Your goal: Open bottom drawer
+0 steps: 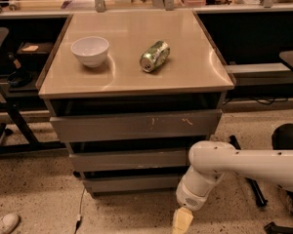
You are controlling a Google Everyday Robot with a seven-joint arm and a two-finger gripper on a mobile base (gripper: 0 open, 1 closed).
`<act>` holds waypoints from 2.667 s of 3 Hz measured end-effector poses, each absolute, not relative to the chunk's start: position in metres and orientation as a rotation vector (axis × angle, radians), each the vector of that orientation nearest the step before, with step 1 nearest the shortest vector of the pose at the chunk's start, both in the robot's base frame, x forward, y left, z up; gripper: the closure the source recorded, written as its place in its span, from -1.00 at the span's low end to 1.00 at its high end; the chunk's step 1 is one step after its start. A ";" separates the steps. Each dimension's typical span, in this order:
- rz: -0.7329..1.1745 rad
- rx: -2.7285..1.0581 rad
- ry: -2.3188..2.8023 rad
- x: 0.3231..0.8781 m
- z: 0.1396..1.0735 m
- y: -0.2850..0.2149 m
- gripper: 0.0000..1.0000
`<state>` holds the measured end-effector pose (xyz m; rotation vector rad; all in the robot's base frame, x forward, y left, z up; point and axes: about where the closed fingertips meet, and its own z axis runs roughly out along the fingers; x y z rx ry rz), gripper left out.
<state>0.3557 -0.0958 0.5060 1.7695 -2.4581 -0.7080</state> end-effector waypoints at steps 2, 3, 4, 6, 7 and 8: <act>-0.644 1.708 -2.586 0.416 0.415 -0.099 -1.00; -0.616 1.651 -2.640 0.444 0.370 -0.107 -1.00; -0.634 1.546 -2.685 0.467 0.336 -0.113 -1.00; -0.638 1.560 -2.726 0.480 0.313 -0.108 -1.00; -0.587 1.541 -2.809 0.501 0.281 -0.107 -1.00; -0.533 1.504 -2.888 0.524 0.256 -0.110 -1.00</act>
Offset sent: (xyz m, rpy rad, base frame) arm 0.1087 -0.0138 -0.1511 -0.0401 -0.1069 -0.1596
